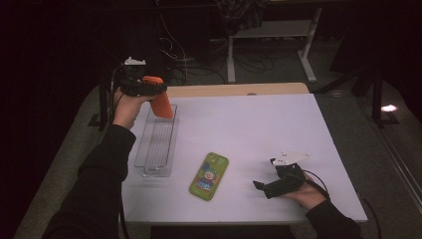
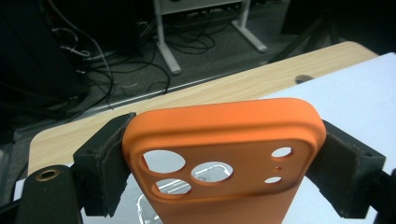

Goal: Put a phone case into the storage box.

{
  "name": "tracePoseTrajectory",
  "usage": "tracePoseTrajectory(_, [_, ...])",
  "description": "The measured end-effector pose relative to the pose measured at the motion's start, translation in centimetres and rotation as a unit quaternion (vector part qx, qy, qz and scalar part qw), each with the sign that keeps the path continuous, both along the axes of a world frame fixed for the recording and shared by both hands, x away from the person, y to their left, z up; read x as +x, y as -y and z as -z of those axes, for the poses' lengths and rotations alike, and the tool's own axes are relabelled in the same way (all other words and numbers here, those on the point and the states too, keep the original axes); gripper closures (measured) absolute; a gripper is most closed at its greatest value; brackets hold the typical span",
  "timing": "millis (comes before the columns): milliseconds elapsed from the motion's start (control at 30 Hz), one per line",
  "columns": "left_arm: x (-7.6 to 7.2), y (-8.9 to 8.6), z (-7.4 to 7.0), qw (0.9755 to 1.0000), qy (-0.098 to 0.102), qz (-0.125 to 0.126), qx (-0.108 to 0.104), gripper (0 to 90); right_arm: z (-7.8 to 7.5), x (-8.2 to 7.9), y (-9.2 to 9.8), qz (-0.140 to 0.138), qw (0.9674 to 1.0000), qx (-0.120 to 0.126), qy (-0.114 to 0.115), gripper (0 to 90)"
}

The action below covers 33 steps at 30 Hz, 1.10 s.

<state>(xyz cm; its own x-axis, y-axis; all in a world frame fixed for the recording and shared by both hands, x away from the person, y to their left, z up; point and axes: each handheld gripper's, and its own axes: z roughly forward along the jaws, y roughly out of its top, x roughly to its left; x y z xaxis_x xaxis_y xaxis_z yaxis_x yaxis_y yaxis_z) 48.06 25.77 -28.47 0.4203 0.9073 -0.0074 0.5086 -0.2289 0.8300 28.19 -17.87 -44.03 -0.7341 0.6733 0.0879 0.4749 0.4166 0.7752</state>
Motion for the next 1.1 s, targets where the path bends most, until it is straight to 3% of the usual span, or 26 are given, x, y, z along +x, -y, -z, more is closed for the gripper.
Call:
tracePoseTrajectory(167, [0.9, 0.4, 1.0, 0.9994, -0.005, -0.024, 0.024, 15.5, -0.2, -0.1, 0.1, 0.004, 1.0000, 0.003, 0.001, 0.0])
tracePoseTrajectory(367, [2.1, 0.7, 2.4, 0.9984, -0.020, -0.047, 0.026, 15.4, -0.2, 0.0, 0.1, 0.004, 1.0000, 0.007, 0.002, 0.0])
tracePoseTrajectory(467, [2.8, 0.9, 3.3, 0.9972, -0.029, -0.059, 0.036, 15.3, -0.3, -0.1, 0.2, 0.004, 0.9999, 0.009, 0.003, 0.0])
tracePoseTrajectory(567, [3.4, 1.2, 4.2, 0.9950, -0.030, -0.070, 0.064, 15.2, -0.4, 0.0, 0.3, 0.004, 0.9999, 0.010, 0.007, 0.0])
tracePoseTrajectory(733, [3.9, 1.4, 5.6, 0.9935, -0.042, -0.081, 0.069, 14.9, -0.4, -0.1, 0.4, 0.005, 0.9999, 0.012, 0.008, 0.0])
tracePoseTrajectory(767, [4.0, 1.4, 5.7, 0.9928, -0.045, -0.080, 0.078, 14.8, -0.4, -0.1, 0.4, 0.006, 0.9999, 0.013, 0.009, 0.0])
tracePoseTrajectory(1100, [4.6, 2.3, 6.9, 0.9915, -0.030, -0.086, 0.093, 13.5, -0.6, -0.1, 0.4, 0.009, 0.9998, 0.017, 0.009, 0.0])
